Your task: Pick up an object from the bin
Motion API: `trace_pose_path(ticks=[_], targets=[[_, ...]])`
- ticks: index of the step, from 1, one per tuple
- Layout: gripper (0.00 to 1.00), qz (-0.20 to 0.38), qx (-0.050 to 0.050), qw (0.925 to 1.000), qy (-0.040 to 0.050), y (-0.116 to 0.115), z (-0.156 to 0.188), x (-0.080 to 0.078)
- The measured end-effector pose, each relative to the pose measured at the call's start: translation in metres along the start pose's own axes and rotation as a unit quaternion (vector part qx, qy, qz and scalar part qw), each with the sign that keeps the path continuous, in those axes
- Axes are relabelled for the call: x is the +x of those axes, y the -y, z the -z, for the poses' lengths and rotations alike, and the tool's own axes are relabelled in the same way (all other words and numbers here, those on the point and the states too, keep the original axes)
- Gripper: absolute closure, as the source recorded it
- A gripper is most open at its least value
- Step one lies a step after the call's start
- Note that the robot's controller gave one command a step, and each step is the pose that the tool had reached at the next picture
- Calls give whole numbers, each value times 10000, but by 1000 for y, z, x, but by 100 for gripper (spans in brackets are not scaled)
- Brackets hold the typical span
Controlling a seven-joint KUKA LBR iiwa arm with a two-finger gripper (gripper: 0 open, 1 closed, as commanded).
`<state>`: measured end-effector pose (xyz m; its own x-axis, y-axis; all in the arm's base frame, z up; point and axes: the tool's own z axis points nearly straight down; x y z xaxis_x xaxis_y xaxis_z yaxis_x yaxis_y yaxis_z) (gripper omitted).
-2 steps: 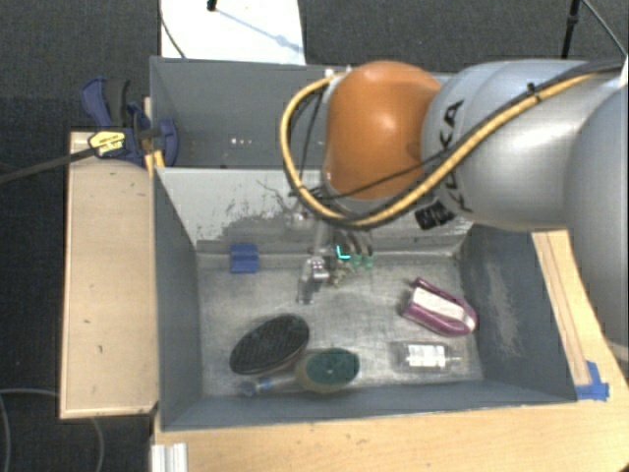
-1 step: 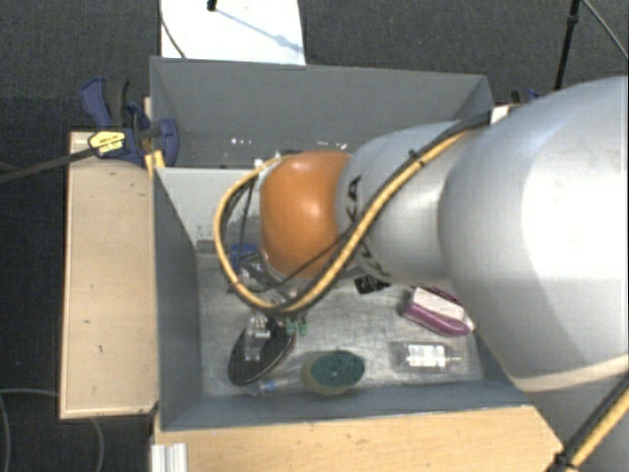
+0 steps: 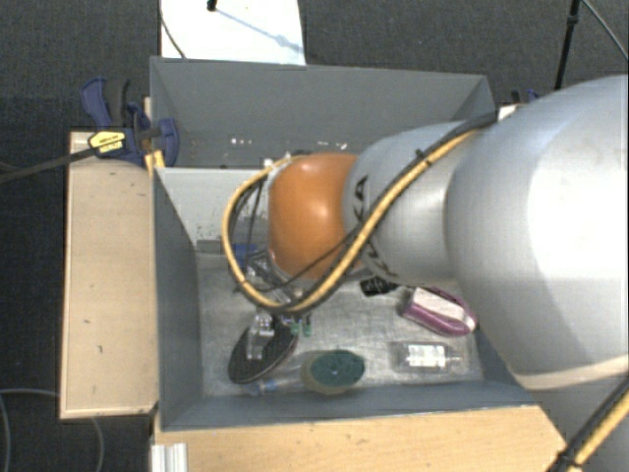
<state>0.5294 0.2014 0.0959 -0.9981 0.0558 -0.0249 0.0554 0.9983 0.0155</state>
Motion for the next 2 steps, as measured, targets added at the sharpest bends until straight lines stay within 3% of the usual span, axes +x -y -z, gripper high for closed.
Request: trace_pose_path(ticks=[1, 2], targets=[[100, -22, 21, 10000, -56, 2, -6, 4], [0, -37, 61, 9999, -99, 6, -10, 7]])
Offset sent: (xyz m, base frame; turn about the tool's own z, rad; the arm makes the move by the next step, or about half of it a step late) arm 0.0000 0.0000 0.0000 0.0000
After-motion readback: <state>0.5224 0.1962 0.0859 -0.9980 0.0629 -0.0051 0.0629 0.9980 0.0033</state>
